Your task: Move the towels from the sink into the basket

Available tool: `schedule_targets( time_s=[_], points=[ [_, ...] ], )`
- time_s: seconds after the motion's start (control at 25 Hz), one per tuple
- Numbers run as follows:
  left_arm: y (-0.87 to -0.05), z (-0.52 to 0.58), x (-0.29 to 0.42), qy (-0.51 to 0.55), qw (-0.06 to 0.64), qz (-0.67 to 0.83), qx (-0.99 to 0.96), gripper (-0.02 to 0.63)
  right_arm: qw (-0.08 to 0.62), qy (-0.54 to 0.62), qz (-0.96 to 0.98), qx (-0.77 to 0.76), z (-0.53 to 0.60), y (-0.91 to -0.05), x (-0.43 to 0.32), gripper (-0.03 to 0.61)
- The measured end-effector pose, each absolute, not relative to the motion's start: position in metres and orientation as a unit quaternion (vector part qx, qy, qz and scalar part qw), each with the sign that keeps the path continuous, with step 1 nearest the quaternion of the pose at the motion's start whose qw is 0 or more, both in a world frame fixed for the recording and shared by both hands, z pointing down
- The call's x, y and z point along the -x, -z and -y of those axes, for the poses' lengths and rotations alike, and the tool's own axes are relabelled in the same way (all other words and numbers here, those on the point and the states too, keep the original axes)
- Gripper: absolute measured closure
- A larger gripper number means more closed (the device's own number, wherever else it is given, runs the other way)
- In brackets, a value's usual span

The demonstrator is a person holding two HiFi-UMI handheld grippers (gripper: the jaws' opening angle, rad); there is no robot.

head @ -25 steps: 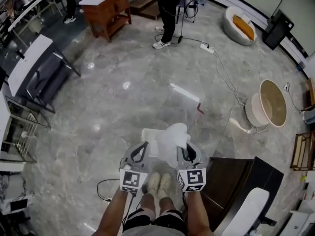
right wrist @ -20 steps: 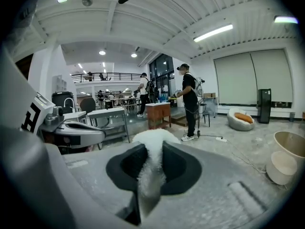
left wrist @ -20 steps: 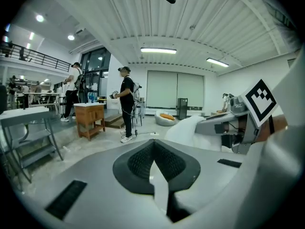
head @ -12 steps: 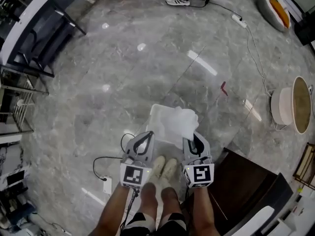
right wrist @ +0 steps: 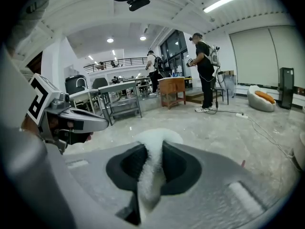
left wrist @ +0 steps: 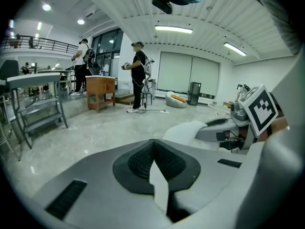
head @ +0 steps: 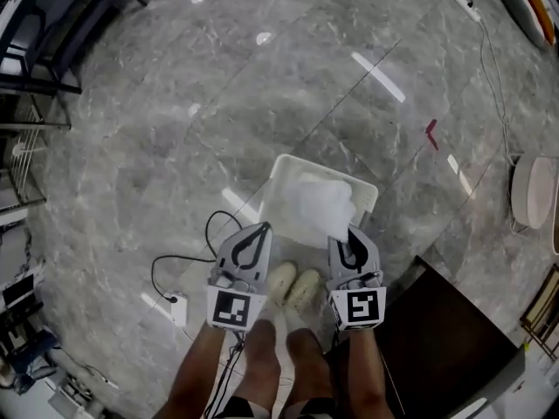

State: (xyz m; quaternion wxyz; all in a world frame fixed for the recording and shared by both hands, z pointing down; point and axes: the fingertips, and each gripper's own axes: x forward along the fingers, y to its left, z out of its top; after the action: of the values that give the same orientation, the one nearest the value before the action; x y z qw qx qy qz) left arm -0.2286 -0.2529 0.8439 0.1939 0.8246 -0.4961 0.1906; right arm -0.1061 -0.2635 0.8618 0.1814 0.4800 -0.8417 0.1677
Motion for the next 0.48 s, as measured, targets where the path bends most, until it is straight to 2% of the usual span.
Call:
schedule_targets(
  time_s=[0.48],
  points=[
    [-0.986,0.236,0.238,-0.212,0.230,0.495,-0.811,0.604,0.232,-0.189,0.841,-0.450,0.255,-1.028,0.121,0.522]
  ],
)
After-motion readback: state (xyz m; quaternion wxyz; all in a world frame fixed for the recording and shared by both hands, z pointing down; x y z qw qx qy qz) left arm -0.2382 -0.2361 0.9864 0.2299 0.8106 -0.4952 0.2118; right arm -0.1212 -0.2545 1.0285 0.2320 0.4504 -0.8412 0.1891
